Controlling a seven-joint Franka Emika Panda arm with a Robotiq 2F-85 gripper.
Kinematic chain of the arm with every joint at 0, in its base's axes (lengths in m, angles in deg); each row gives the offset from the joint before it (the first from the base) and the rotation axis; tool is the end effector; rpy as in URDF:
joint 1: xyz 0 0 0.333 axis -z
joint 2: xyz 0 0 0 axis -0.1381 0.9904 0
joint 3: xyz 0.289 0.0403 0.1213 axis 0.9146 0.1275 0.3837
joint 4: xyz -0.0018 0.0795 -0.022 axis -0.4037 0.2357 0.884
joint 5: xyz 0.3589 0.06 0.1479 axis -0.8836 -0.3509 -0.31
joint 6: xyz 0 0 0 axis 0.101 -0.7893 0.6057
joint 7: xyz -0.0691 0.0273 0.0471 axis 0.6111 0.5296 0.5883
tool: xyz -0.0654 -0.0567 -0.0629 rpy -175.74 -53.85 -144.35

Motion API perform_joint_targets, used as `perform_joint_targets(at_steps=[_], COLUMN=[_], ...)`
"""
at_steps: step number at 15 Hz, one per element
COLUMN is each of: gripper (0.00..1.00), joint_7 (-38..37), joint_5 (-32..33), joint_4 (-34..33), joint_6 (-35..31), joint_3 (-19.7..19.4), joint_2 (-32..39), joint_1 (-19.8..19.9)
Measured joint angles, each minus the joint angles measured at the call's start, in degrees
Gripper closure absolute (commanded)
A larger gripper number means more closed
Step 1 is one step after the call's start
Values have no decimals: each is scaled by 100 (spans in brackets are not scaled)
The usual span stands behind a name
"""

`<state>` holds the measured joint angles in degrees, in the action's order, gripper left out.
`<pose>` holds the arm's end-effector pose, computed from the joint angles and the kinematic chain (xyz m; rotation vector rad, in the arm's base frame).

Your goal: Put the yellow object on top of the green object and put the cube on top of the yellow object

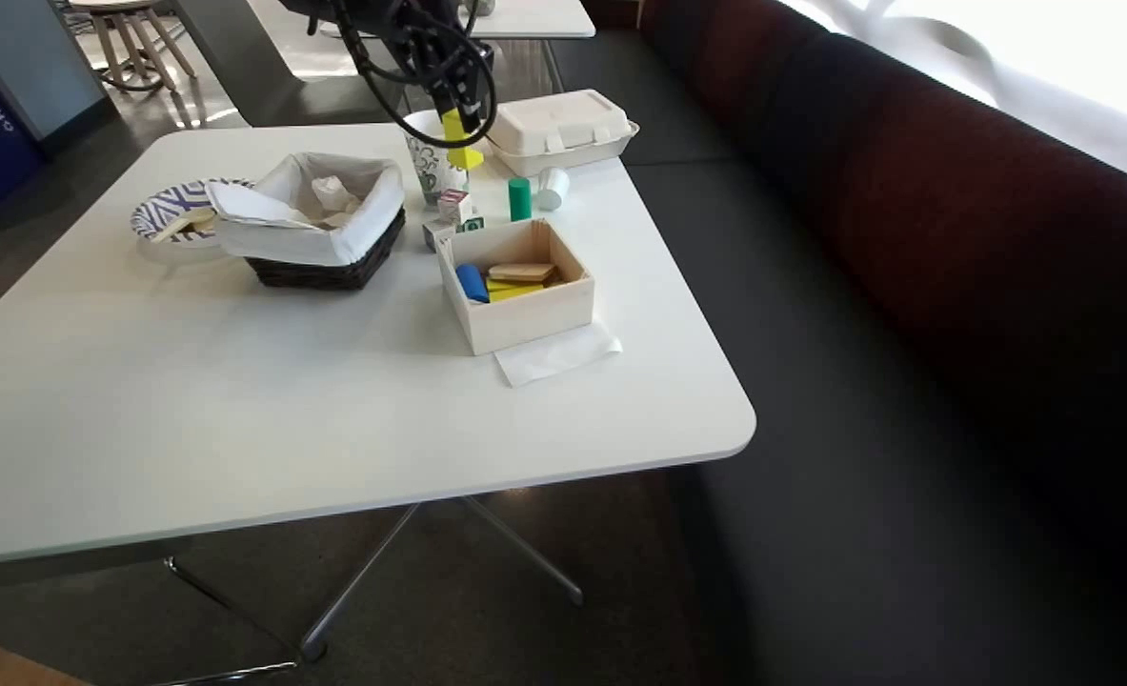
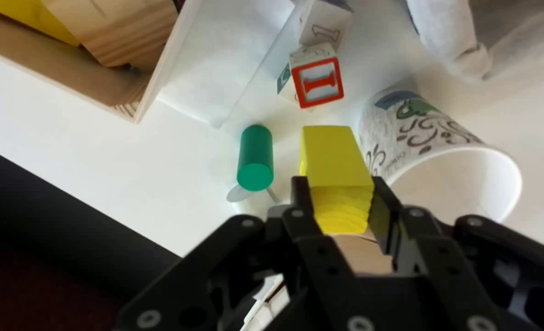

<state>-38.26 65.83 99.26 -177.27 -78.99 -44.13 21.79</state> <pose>0.6036 -0.2149 0.2938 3.0347 -0.4479 0.4418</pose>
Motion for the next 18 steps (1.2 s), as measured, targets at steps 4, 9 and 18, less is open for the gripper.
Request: perform_joint_targets(at_steps=[4, 9, 18], gripper=[91, 91, 91], joint_7=[-284, -669, -968], joint_5=[8, 43, 108], joint_4=[-260, -444, -681], joint_6=[0, 2, 7], joint_3=[-57, -286, -436], joint_2=[-115, -2, 461], joint_1=[-6, -20, -73])
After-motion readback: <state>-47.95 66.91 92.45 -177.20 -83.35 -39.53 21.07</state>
